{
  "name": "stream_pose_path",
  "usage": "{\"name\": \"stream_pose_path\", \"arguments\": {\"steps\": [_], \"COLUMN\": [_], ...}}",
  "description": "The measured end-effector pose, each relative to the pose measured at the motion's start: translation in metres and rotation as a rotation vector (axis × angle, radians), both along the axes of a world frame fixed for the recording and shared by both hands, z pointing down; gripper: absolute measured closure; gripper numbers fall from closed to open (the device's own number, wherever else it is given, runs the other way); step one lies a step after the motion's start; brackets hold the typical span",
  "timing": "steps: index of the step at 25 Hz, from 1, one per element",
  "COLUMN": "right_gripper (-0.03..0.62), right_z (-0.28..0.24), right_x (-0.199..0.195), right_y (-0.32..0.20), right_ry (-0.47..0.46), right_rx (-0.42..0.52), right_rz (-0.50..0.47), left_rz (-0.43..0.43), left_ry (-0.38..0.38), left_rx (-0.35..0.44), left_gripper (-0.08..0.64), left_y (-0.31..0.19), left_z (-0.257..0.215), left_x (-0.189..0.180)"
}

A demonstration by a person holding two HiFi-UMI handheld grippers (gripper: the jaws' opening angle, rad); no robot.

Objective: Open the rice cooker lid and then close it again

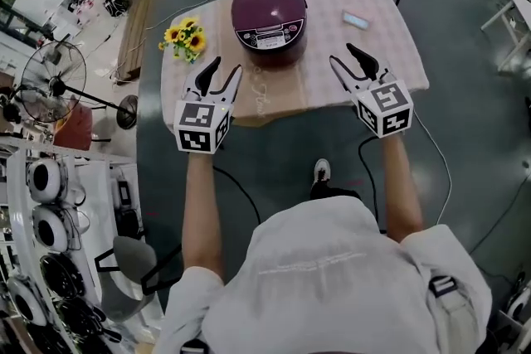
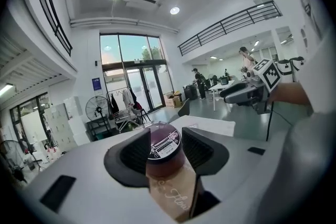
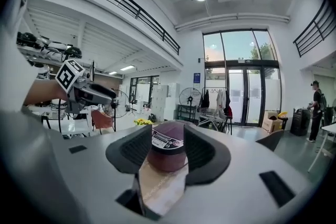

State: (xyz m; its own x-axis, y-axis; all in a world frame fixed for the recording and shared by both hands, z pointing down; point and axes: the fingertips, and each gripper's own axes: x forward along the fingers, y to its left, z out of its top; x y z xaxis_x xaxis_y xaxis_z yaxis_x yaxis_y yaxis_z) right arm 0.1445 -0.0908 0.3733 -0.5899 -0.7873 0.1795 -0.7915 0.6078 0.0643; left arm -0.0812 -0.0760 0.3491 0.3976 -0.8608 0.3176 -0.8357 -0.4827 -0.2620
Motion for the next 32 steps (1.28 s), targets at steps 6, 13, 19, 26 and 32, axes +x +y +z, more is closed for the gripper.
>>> {"name": "stream_pose_path", "arguments": {"steps": [6,13,19,26,32], "right_gripper": [0.388,0.388,0.388,0.387,0.387], "right_z": [0.024,0.041,0.059,0.073,0.083], "right_x": [0.004,0.002,-0.008,-0.027,-0.027], "right_y": [-0.037,-0.065,-0.080,-0.091,-0.099], "right_ry": [-0.008,-0.003,0.015,0.026,0.010], "right_rx": [-0.038,-0.078,-0.117,-0.153,-0.188], "right_rz": [-0.008,0.004,0.068,0.150,0.255], "left_rz": [0.078,0.204,0.308,0.407,0.534], "left_ry": [-0.022,-0.063,-0.095,-0.082,-0.124], "left_rx": [-0.054,-0.141,-0.206,-0.258,-0.314], "left_gripper": [0.357,0.362,0.367,0.367,0.360], "left_y": [-0.053,-0.086,-0.107,-0.151,-0.174], "left_z": [0.023,0.050,0.081,0.108,0.134], "left_x": [0.027,0.046,0.045,0.035,0.050]}}
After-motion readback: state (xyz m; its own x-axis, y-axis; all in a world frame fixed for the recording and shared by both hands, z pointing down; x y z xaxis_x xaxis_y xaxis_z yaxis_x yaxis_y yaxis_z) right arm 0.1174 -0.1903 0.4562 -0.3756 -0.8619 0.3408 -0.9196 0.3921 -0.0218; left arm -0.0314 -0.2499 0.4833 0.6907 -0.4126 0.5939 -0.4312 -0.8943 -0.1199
